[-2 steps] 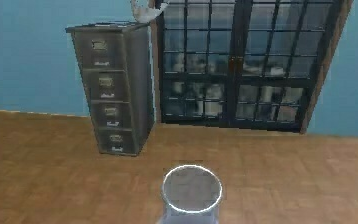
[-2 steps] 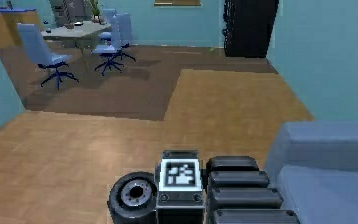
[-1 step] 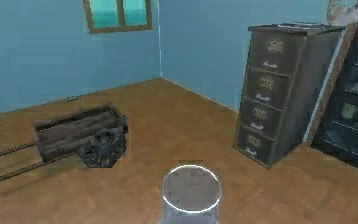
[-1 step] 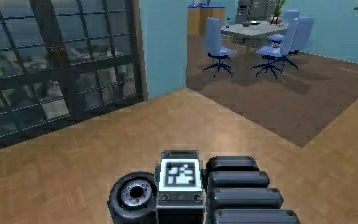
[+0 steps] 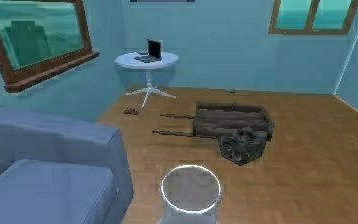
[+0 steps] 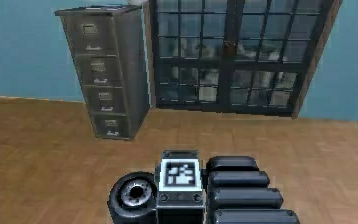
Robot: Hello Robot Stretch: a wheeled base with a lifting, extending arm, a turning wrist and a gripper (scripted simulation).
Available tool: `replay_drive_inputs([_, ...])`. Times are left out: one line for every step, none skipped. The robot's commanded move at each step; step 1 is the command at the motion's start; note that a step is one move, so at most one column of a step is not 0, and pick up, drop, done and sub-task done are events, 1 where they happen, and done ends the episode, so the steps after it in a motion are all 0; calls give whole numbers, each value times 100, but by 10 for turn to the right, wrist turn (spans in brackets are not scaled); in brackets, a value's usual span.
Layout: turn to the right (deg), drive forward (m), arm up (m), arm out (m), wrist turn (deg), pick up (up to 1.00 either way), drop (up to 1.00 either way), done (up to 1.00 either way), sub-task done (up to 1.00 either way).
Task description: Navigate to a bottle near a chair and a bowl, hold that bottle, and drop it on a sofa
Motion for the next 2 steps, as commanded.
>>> replay_drive_inputs([-360, 0, 0, 0, 0, 0, 0, 0, 0])
replay_drive_inputs([-450, 0, 0, 0, 0, 0, 0, 0, 0])
